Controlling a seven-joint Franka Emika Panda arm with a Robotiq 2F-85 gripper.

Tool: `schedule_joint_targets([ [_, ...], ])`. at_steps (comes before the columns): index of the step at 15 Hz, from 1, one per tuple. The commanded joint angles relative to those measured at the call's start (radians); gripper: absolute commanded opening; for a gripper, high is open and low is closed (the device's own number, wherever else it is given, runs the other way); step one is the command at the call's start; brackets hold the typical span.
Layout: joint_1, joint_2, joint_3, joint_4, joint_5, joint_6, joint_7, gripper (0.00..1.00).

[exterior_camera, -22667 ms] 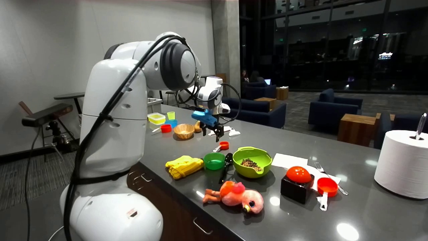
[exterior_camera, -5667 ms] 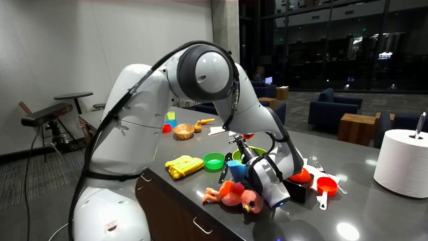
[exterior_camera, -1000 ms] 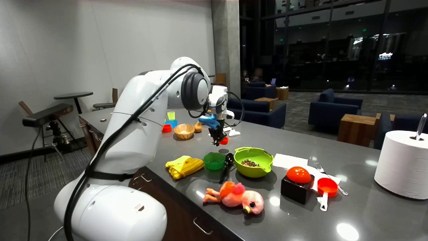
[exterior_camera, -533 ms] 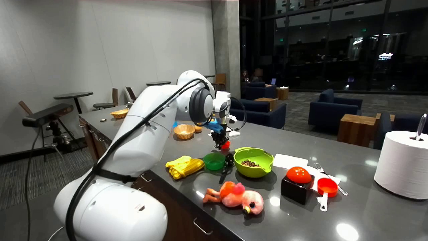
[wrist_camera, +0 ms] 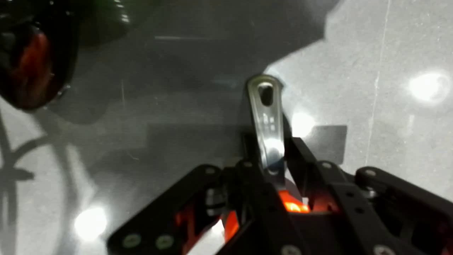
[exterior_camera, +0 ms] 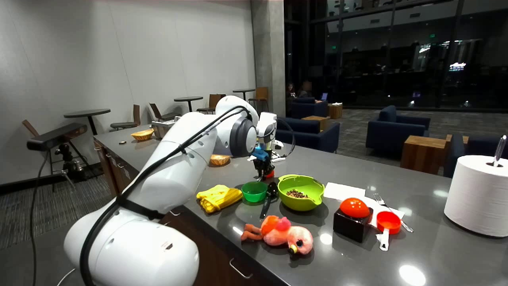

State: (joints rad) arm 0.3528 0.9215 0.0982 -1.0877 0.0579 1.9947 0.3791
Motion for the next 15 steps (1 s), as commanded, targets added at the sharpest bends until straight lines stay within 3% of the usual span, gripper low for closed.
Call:
schedule_joint_targets([
  [1, 0.021, 0.05, -0.02, 0.107, -0.026, -0.066, 0.006, 0.62],
  [7, 0.03, 0.053, -0.036, 0.145, -0.031, -0.101, 0.014, 0.99],
  [15, 0.082, -0.025, -0.089, 0.106, -0.109, -0.139, 0.075, 1.0],
])
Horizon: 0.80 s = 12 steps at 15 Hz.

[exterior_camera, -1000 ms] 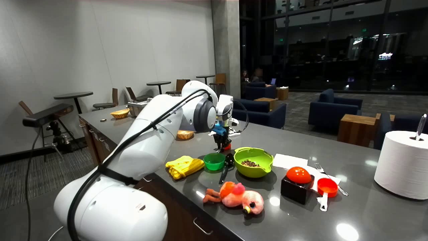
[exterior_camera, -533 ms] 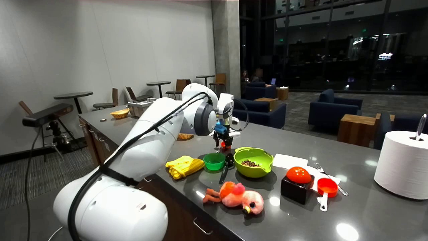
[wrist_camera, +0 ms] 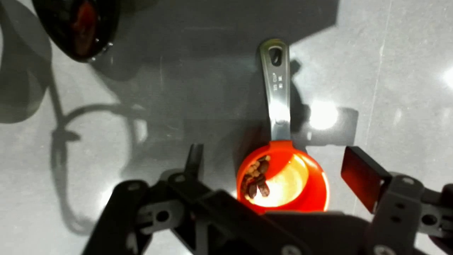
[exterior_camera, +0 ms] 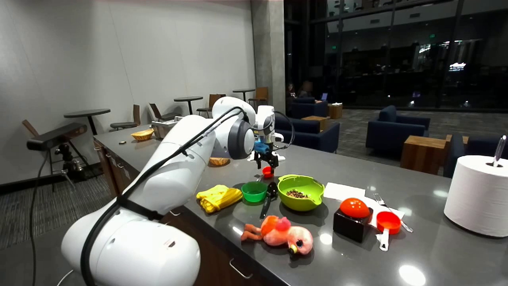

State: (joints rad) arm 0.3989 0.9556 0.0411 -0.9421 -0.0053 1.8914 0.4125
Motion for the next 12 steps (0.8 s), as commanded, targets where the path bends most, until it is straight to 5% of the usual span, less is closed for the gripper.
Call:
schedule_joint_targets([
  [1, 0.046, -0.073, -0.038, -0.05, -0.06, -0.041, 0.05, 1.0],
  [12, 0.152, -0.357, -0.04, -0.454, -0.09, 0.116, 0.233, 1.0],
])
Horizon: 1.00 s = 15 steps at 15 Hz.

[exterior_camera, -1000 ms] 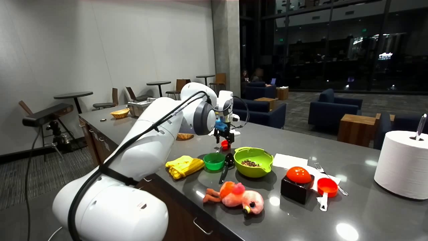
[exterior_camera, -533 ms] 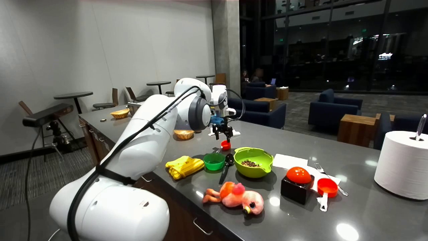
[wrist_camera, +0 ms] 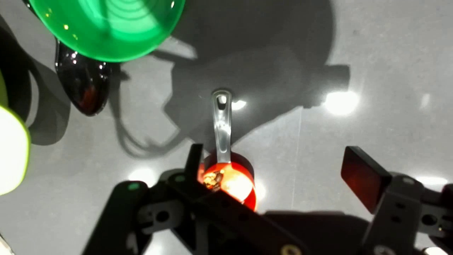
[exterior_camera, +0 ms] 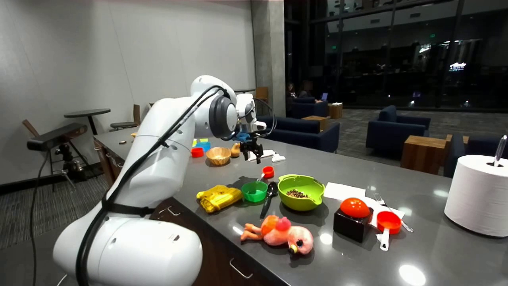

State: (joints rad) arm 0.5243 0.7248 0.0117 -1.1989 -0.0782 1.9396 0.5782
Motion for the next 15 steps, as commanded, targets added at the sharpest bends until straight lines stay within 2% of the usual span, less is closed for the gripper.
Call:
schedule_joint_targets([
  [1, 0.034, -0.149, -0.011, -0.244, -0.016, 0.095, 0.089, 1.0],
  [5, 0.052, -0.242, -0.008, -0.443, -0.011, 0.202, 0.163, 1.0],
  [7, 0.034, -0.291, 0.03, -0.539, -0.039, 0.244, 0.215, 1.0],
  [11, 0.039, -0.373, 0.065, -0.663, -0.087, 0.249, 0.301, 1.0],
  [15, 0.027, -0.442, 0.118, -0.74, -0.108, 0.223, 0.365, 1.0],
])
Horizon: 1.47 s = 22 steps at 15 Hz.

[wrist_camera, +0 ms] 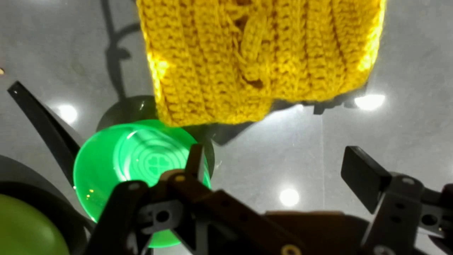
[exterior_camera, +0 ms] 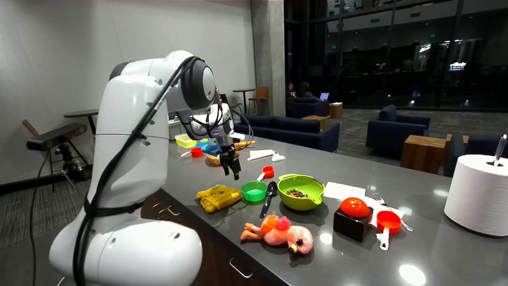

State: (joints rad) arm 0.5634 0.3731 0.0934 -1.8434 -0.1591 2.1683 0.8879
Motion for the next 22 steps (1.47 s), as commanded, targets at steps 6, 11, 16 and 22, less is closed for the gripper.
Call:
schedule_joint_targets([
  [6, -0.026, -0.143, 0.105, -0.179, -0.004, 0.02, 0.109, 1.0],
  [11, -0.04, -0.082, 0.114, -0.106, -0.01, -0.007, 0.089, 1.0],
  [16, -0.044, -0.076, 0.115, -0.104, -0.016, 0.0, 0.093, 1.0],
  [22, -0.064, -0.054, 0.15, -0.08, 0.016, -0.013, -0.03, 1.0],
])
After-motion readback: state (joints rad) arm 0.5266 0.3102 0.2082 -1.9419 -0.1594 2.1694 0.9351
